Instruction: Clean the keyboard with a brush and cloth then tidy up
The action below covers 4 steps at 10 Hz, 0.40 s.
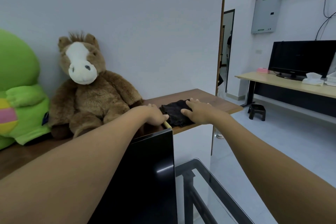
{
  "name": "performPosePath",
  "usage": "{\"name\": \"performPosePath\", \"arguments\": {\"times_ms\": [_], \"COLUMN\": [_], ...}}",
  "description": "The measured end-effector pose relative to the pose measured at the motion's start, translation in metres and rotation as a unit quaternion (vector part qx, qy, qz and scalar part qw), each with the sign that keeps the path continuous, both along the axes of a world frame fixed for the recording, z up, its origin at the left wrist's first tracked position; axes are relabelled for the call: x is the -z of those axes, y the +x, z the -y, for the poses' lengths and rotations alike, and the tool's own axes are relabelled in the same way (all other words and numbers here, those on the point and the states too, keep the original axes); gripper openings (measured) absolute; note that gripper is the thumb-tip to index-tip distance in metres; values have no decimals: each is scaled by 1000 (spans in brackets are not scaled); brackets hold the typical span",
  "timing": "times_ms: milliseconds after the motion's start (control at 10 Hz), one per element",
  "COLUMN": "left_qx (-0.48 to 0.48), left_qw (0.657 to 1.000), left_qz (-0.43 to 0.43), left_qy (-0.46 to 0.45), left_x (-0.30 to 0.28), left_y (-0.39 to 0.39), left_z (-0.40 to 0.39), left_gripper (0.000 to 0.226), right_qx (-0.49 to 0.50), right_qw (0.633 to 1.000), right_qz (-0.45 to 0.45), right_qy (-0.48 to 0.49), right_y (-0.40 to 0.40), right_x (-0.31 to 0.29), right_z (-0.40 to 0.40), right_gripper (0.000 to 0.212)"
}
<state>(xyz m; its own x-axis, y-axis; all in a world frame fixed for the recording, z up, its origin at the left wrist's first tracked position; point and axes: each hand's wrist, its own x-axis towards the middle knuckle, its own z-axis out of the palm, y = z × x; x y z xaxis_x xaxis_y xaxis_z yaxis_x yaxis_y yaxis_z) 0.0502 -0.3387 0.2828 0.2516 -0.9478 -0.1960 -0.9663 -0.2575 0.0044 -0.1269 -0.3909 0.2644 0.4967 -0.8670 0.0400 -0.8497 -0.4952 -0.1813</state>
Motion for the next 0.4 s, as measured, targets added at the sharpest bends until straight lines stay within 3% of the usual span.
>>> {"name": "performPosePath", "arguments": {"times_ms": [100,200,400], "left_qx": [-8,-2,19], "left_qw": [998,997,992], "left_qz": [-47,-66,-112], "left_qy": [48,34,-58], "left_x": [15,17,0], "left_y": [6,4,0], "left_z": [6,7,-11], "left_gripper": [81,79,79], "right_qx": [-9,-5,2], "right_qw": [998,997,1000], "right_qz": [-54,-71,15], "right_qy": [21,29,-27], "right_y": [1,1,3], "right_x": [4,6,-10], "right_z": [-5,-2,-4], "right_gripper": [62,60,56]}}
